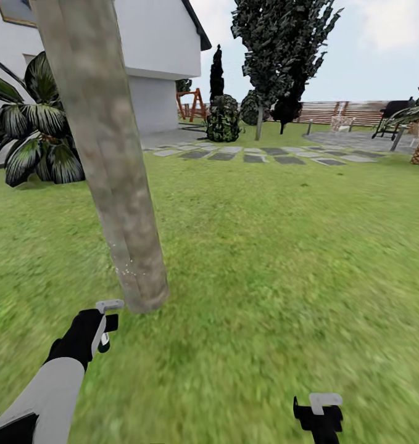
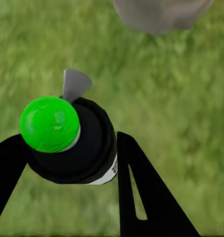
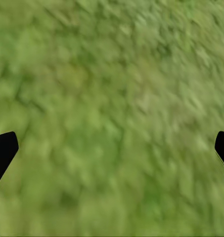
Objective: In the garden, pick up the pesticide atomizer on the floor and spray pesticide onto both trees until each tree trunk is fully covered.
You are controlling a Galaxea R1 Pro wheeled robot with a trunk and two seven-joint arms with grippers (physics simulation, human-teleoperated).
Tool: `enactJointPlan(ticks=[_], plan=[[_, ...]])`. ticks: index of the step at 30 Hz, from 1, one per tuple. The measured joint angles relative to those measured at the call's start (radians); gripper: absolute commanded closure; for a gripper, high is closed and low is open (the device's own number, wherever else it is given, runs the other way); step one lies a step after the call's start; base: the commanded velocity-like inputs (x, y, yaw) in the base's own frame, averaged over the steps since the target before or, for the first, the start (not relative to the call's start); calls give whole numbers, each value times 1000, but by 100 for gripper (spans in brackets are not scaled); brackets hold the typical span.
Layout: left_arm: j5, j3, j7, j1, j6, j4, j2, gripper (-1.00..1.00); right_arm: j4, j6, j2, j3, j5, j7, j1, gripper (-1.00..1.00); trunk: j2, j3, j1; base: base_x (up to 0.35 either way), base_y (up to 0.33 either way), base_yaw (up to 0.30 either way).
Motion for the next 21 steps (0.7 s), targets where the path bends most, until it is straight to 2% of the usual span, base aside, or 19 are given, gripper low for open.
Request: enactJointPlan(ticks=[3,9,13,16,18,19,21], plan=[[-3,-1,-1,-6,5,-4,-11,100,-1,0,-1,0,0,0,0,-100,0,0,0,5,-284,66],[-8,-3,-3,-18,28,-5,-7,100,0,0,-1,0,0,0,0,-100,0,0,0,0,-286,4],[-13,-8,-7,-63,121,-31,1,100,-1,0,-1,0,0,0,0,-100,0,0,0,0,-254,0],[-13,-10,-8,-80,156,-86,2,100,-1,0,-1,0,1,0,0,-100,0,0,0,0,-118,0],[-18,-21,-10,-83,215,-157,5,100,-1,0,-3,0,1,1,0,-100,0,0,0,0,-8,0],[-18,-23,-10,-84,224,-182,10,100,-2,0,-3,0,1,1,0,-100,0,0,0,0,-1,0],[-29,-22,-10,-92,234,-190,74,100,-2,0,-3,0,1,1,0,-100,0,0,0,0,0,22]])
